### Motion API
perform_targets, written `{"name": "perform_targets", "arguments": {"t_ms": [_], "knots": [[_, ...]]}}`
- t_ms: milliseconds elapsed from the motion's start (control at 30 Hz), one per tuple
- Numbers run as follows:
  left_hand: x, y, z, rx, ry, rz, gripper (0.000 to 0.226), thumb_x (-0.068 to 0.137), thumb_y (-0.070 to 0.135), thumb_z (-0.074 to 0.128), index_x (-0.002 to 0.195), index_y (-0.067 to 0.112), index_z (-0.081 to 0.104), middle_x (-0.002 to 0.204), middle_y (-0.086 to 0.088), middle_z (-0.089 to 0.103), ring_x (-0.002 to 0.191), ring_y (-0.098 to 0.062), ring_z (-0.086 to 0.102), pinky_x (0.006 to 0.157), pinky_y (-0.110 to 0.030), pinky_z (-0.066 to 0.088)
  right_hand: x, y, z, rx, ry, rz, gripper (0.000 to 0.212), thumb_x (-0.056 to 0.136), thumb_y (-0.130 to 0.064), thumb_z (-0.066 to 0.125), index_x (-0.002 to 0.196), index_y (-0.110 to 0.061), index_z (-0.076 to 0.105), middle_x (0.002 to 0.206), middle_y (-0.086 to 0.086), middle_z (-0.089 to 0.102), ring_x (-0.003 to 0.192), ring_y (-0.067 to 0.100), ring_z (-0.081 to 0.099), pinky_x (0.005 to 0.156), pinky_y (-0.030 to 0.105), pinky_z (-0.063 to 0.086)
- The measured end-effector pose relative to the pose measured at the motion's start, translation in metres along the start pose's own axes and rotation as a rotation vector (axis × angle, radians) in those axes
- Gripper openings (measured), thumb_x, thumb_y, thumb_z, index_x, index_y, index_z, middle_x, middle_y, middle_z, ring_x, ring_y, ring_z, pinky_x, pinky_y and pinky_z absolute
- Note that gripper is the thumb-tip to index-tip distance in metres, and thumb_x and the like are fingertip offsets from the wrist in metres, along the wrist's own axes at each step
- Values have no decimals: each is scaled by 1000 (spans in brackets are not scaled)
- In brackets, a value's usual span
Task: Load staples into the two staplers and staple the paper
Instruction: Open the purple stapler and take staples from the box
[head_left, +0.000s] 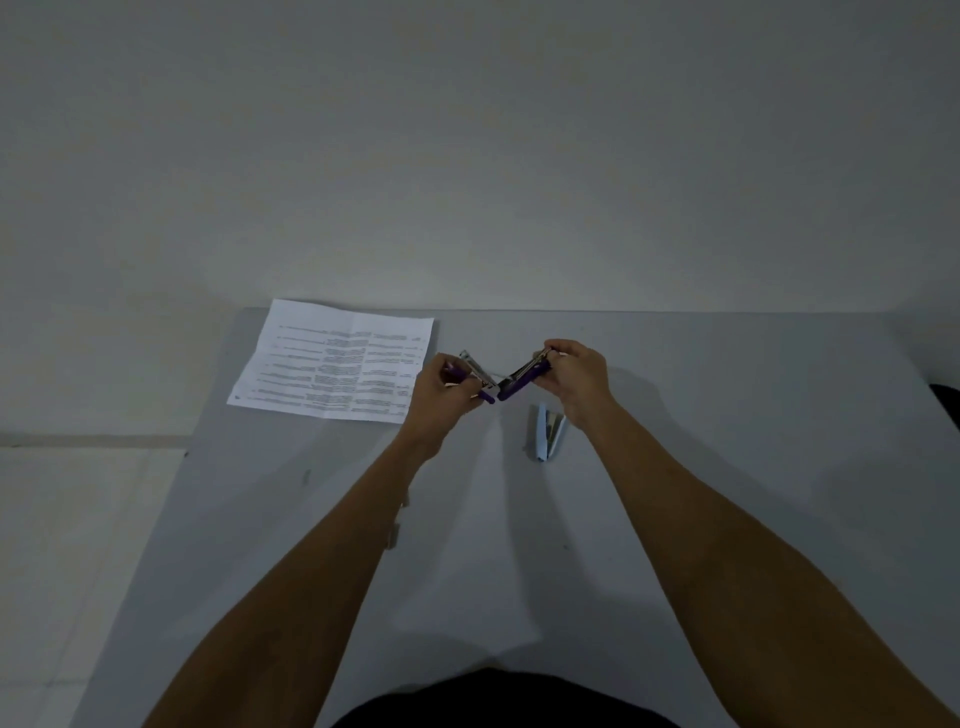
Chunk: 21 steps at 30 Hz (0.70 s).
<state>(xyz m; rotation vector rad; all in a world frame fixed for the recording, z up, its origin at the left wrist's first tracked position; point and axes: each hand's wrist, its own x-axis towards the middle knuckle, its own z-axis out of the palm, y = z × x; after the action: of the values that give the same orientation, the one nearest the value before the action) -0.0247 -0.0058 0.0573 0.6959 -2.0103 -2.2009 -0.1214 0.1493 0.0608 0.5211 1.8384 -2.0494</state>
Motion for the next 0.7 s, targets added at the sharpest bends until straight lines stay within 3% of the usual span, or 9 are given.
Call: {"name": "perform_targets", "arguments": {"t_ms": [267,400,500,600,700], "knots": [[-6,-8,-7,-386,-16,-199,22,83,-14,49,87,7,51,92,-17,66,92,-31,67,92,-40,55,-3,16,-6,184,5,96,20,93,8,48,90,-5,63,99,21,65,92,30,65,72,39,59],[-13,-15,-13,-576,-30,-262,25,82,-17,48,81,8,51,92,-16,63,89,-28,67,82,-32,59,-6,26,-7,285,23,155,15,95,4,48,90,-2,60,94,21,63,85,28,65,70,39,57],[-20,-21,-19,-678,-53,-311,28,85,-18,43,82,7,55,97,-18,63,92,-30,66,85,-34,56,-10,31,-6,348,18,189,16,97,2,45,89,-3,59,89,20,62,80,25,64,73,40,55],[-23,-23,-28,-589,-141,-406,37,86,-18,36,96,7,61,105,-18,66,93,-29,70,87,-40,57,-12,35,-7,356,25,207,16,97,3,45,91,-2,59,86,18,62,79,25,64,68,38,55],[-22,-19,-45,-189,-310,-482,47,81,-12,39,118,8,59,125,-16,60,112,-28,62,94,-44,51,-11,38,-10,277,-12,203,16,96,4,45,102,-1,59,89,18,63,82,26,64,68,38,56]]}}
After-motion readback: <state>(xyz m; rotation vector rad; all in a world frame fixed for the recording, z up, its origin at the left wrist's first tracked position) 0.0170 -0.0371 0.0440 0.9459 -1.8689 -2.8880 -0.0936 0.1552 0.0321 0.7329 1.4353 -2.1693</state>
